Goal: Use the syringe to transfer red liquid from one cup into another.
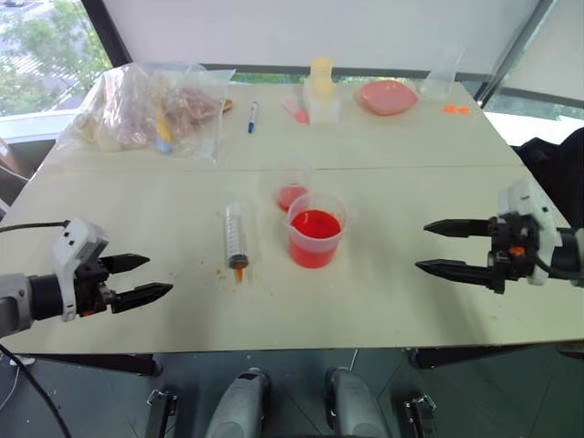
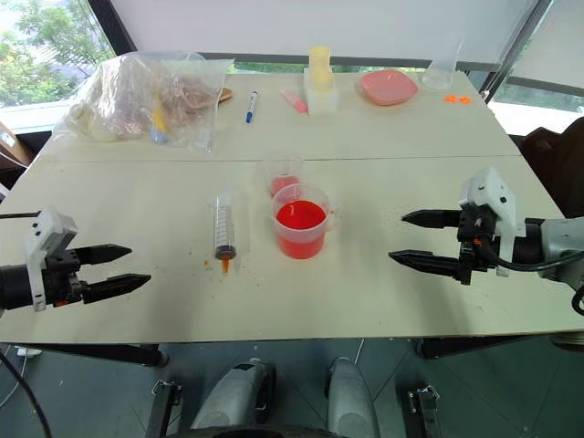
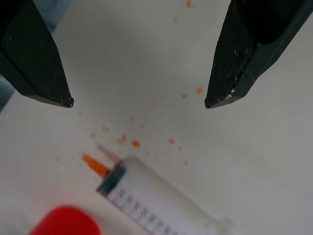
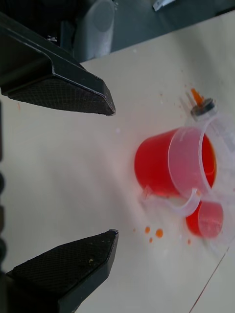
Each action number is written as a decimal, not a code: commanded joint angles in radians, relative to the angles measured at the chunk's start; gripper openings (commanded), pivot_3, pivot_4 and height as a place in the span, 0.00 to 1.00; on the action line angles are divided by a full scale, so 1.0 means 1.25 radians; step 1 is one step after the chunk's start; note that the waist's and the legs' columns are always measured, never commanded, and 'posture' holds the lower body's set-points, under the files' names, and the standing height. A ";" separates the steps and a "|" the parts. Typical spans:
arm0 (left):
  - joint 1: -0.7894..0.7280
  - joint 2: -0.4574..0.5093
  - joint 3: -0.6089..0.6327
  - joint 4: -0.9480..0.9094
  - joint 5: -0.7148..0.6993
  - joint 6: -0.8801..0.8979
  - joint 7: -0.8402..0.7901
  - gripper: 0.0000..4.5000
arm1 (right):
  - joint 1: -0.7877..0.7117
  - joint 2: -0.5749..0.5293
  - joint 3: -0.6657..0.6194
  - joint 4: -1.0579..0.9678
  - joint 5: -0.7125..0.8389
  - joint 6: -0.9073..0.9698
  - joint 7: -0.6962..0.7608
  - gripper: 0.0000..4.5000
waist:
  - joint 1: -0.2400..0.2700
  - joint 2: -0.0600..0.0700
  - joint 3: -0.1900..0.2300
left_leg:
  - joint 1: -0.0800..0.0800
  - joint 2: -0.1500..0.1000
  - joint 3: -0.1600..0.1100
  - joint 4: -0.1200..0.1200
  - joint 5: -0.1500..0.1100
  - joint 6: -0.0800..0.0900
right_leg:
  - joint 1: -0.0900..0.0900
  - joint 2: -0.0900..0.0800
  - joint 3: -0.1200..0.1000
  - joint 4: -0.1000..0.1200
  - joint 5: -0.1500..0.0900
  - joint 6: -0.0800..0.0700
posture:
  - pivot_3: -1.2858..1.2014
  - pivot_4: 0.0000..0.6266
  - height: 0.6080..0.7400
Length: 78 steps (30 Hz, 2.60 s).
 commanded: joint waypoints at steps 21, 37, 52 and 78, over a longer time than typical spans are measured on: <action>-0.154 -0.045 -0.074 -0.059 0.023 0.022 0.081 0.99 | -0.019 0.036 0.029 -0.041 -0.004 -0.018 -0.053 0.87 | 0.003 0.000 0.000 | -0.001 -0.001 0.000 0.000 0.000 0.000 | 0.000 -0.001 -0.001 -0.001 0.000 0.000 | 0.52 0.24 1.00; -1.068 -0.247 -0.463 0.545 -0.053 0.657 0.514 0.99 | -0.430 0.109 0.263 0.110 -0.140 -0.255 0.101 0.87 | -0.025 -0.001 0.002 | 0.001 -0.003 -0.004 0.001 0.001 0.000 | 0.001 0.002 -0.002 0.005 0.002 0.008 | 0.52 0.24 1.00; -1.202 -0.419 -0.511 0.871 -0.078 0.657 0.784 0.99 | -0.463 0.227 0.315 0.006 -0.141 -0.277 0.070 0.87 | -0.013 -0.001 0.002 | -0.002 -0.004 -0.004 0.001 0.001 -0.001 | -0.002 0.000 -0.001 0.005 0.002 0.008 | 0.52 0.24 1.00; -1.218 -0.366 -0.299 0.620 0.066 0.296 0.543 0.31 | -0.362 0.177 0.101 -0.015 -0.063 -0.148 -0.094 0.87 | -0.015 -0.002 0.002 | -0.003 -0.004 -0.003 0.001 0.002 -0.003 | -0.004 0.000 -0.001 0.006 0.003 0.007 | 0.52 0.24 1.00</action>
